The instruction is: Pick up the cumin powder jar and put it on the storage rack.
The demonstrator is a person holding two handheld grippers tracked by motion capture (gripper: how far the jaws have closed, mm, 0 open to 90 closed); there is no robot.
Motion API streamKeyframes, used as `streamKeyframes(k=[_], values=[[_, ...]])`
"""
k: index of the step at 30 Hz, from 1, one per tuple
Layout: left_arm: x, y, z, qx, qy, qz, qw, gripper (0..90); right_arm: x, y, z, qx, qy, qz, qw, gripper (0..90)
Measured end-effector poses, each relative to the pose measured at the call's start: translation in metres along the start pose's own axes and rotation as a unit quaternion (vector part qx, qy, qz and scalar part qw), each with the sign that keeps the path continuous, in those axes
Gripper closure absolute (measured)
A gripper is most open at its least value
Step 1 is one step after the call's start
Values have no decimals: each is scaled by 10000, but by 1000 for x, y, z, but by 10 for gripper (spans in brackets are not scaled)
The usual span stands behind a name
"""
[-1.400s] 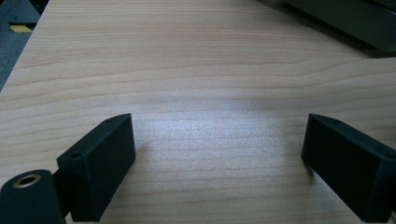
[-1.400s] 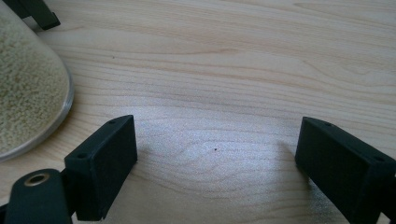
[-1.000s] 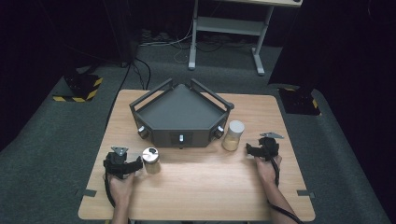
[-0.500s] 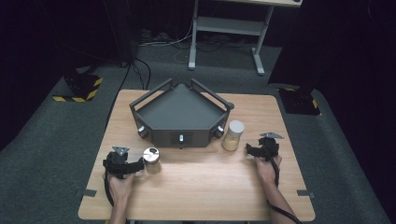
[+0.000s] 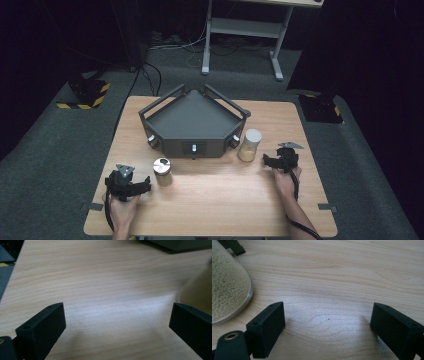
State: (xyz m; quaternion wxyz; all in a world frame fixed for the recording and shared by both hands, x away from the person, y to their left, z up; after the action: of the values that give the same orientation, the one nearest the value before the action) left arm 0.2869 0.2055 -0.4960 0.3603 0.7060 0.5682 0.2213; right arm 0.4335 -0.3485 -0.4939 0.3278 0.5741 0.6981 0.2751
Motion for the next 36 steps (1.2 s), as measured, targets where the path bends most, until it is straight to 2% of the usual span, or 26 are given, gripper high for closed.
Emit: streamKeyframes(k=[3, 5, 6, 9, 10, 11, 12, 16, 24, 25, 30, 31, 35, 36], values=[[-6, -4, -7, -32, -196, 145, 9997, 9, 0, 0, 0, 0, 1, -1, 10000, 119], [-8, -6, -9, -43, -256, 181, 9995, 10, 0, 0, 0, 0, 0, 0, 10000, 119], [-13, -8, -12, -45, -380, 268, 9989, 10, 0, 0, 0, 0, 0, -1, 10000, 119], [-20, -9, -16, -78, -566, 368, 9977, 10, 0, 0, 0, 1, -1, 2, 10000, 119], [-20, -9, -16, -78, -566, 368, 9977, 10, 0, 0, 0, 0, 0, -1, 10000, 119], [-24, -9, -18, -114, -693, 430, 9966, 10, 0, 0, 0, 1, -1, 0, 10000, 119], [-24, -9, -18, -114, -693, 430, 9966, 10, 0, 0, 0, -1, 1, -1, 10000, 119], [-34, -6, -19, -193, -921, 556, 9940, 10, 0, 0, 0, -1, 6, -8, 10000, 118], [-44, 5, -7, -265, -1065, 584, 9922, 13, 0, 0, 0, -2, 12, -19, 10000, 119], [-70, -11, 17, -1597, -1088, -969, 9763, 15, 0, 0, 0, -2, 16, -22, 10000, 119], [-73, -5, 26, -1554, -1047, -986, 9773, 27, 0, 0, 0, -2, 37, -33, 10000, 118], [-49, 17, 9, -179, -1001, 543, 9933, 32, 0, 0, 0, -2, 40, -35, 10000, 118], [-50, 22, 14, -158, -983, 505, 9937, 45, 0, 0, 0, -3, 41, -36, 10000, 118], [-66, 11, 30, -1070, -991, -528, 9879, 50, 0, 0, 0, -3, 40, -36, 10000, 118]])
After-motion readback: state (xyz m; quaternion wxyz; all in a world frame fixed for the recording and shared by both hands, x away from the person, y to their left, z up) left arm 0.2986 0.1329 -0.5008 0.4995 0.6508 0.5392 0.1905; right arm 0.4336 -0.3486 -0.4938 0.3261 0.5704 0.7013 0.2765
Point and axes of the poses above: each handheld gripper's, and its own axes: z roughly forward along the jaws, y roughly out of its top, x roughly to its left, the point moved 6 cm from there along z, roughly forward along the jaws, and after that the axes turned 10 degrees about -y, right-handed, at the moved point
